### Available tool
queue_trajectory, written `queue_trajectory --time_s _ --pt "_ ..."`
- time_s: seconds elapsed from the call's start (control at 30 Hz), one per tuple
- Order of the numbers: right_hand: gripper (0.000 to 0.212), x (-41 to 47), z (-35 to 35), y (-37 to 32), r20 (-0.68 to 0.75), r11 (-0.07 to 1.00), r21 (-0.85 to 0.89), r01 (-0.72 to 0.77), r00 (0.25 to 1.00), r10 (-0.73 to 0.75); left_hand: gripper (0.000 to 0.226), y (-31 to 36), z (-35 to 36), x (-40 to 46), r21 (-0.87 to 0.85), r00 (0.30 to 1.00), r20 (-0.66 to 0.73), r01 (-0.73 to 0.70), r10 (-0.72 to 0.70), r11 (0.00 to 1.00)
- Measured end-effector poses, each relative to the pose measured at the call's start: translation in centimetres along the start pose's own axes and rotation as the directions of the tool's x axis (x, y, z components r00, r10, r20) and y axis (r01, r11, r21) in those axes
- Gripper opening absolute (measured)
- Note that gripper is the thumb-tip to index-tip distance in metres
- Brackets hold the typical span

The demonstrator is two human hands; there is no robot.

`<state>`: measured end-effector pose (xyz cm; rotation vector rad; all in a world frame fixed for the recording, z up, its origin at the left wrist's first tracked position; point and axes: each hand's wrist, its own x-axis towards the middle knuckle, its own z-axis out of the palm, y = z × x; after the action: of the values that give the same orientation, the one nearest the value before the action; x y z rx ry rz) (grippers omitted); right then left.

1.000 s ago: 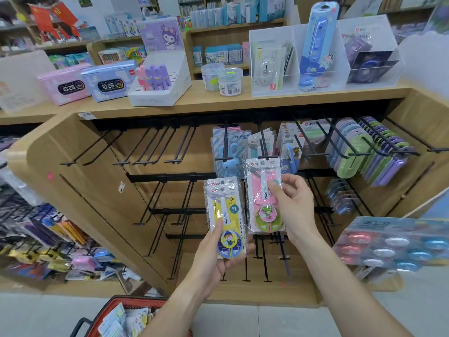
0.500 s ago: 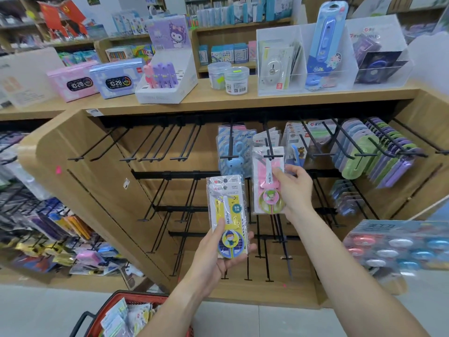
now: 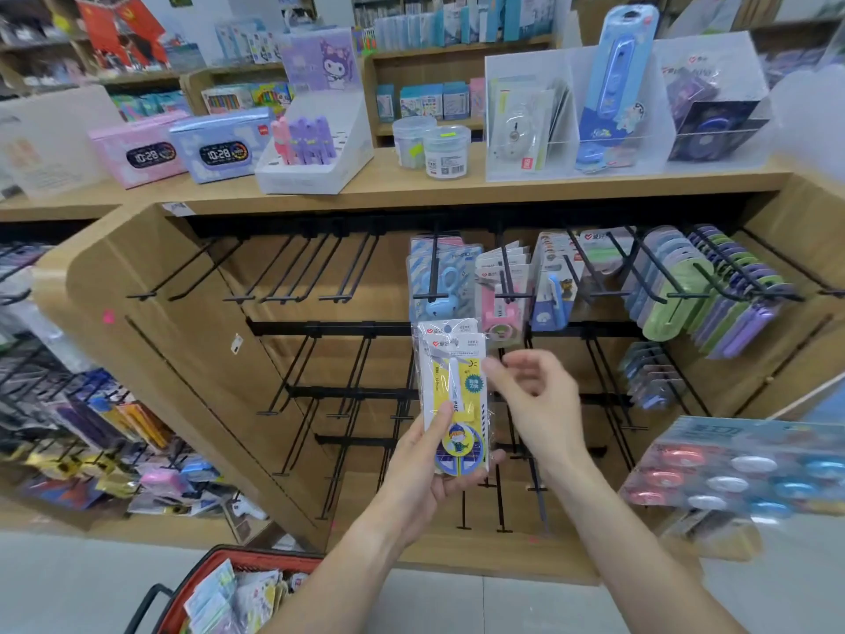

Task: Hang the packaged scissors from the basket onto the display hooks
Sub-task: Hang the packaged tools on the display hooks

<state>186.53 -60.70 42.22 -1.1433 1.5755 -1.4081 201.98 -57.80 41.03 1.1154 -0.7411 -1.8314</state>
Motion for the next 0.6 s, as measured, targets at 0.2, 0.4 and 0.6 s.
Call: queue_trajectory --time_s 0.2,0.4,0.6 --pt "0.031 -0.2 0.0 0.7 0.081 0.995 0.075 -0.070 0.995 0.064 0.039 0.2 1.1 0.3 -0.005 1.000 0.018 -0.001 0.001 1.000" --pt "0.020 0.0 -0.1 0.5 0.145 0.951 0.280 -0.128 0.985 0.089 0.047 0.5 -0.1 0.8 -0.062 1.000 -0.021 0.005 -0.007 0.998" --pt "0.017 0.9 -0.4 -0.3 0.010 0.936 0.348 -0.057 0.998 0.058 0.042 0.5 -1.7 0.8 -0.063 1.000 -0.021 -0.010 0.009 0.998"
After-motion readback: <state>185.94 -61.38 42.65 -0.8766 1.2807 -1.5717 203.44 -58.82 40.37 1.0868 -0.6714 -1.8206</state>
